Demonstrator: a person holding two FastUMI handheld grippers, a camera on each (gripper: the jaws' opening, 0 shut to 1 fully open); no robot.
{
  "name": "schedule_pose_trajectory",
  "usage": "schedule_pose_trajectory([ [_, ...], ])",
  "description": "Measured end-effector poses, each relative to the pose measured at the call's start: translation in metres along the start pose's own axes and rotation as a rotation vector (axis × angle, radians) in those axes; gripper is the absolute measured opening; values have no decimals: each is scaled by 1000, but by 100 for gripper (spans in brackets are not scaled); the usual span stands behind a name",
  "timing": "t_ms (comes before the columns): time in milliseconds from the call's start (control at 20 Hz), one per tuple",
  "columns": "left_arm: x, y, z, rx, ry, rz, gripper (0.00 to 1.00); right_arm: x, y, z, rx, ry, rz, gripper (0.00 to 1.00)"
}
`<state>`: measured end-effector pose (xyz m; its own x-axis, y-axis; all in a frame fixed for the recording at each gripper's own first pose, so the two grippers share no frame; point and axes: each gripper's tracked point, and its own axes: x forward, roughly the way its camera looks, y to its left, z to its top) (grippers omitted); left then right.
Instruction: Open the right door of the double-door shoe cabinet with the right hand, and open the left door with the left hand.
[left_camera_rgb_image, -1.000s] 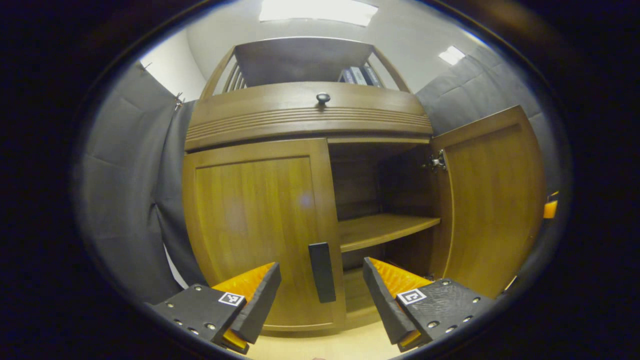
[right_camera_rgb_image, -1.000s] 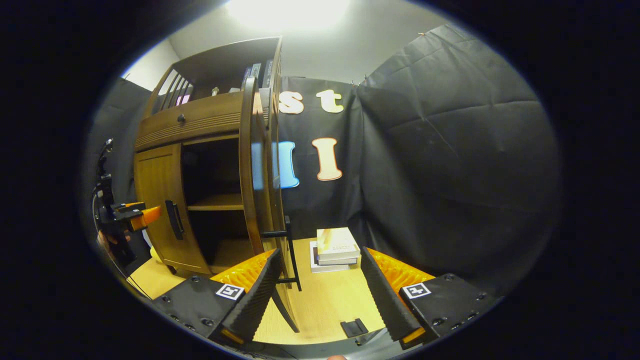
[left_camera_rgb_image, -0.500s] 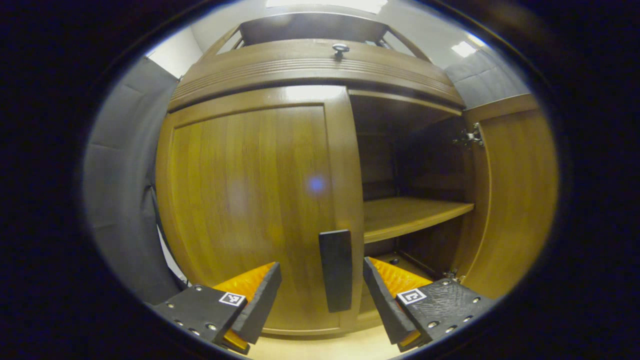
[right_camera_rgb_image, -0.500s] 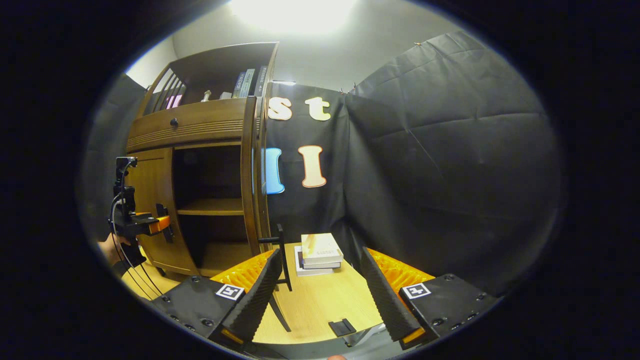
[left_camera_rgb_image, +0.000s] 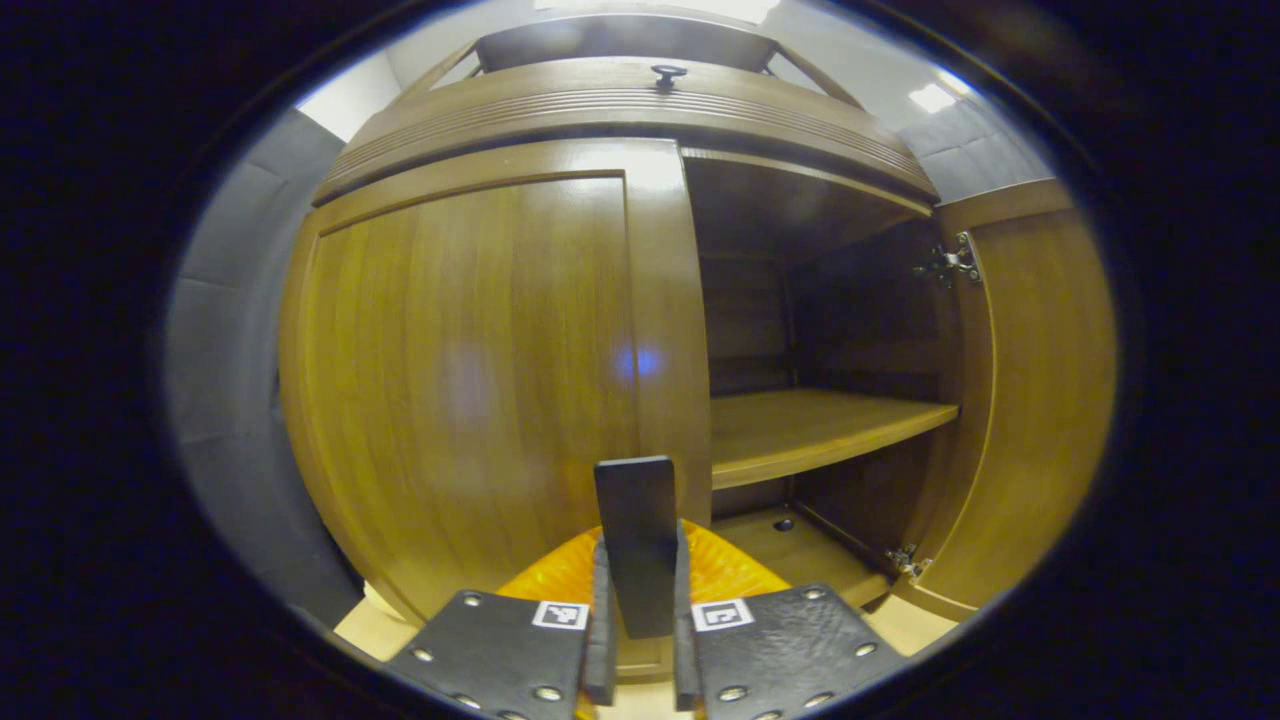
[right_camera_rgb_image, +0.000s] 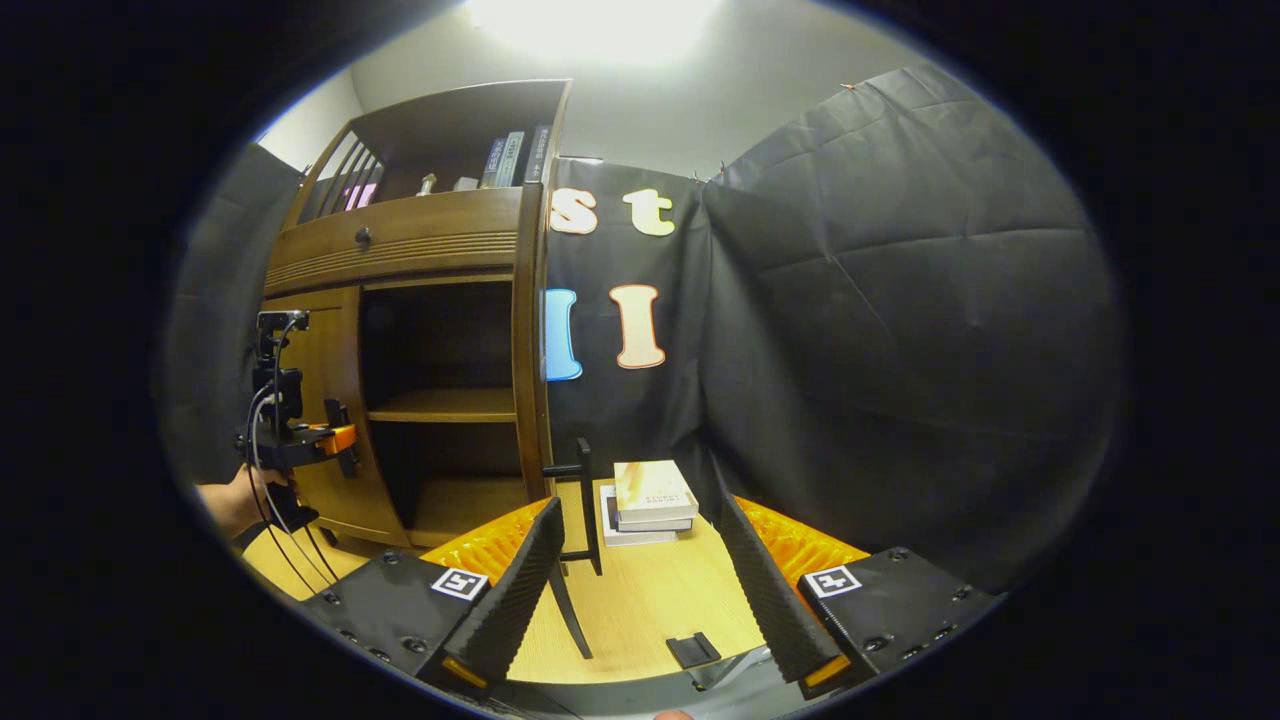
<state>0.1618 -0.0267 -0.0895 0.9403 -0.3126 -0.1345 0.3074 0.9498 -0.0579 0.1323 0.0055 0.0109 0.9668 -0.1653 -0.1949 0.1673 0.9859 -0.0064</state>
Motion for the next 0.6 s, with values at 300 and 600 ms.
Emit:
schedule_pose_trajectory([
  [300,-15,-1,-1,-23,9,-15,19,-6,9,-1,-8,3,79,94],
  [600,-40,-1,-3,-26,8,-19,17,-7,19,-1,-8,-3,169,99],
])
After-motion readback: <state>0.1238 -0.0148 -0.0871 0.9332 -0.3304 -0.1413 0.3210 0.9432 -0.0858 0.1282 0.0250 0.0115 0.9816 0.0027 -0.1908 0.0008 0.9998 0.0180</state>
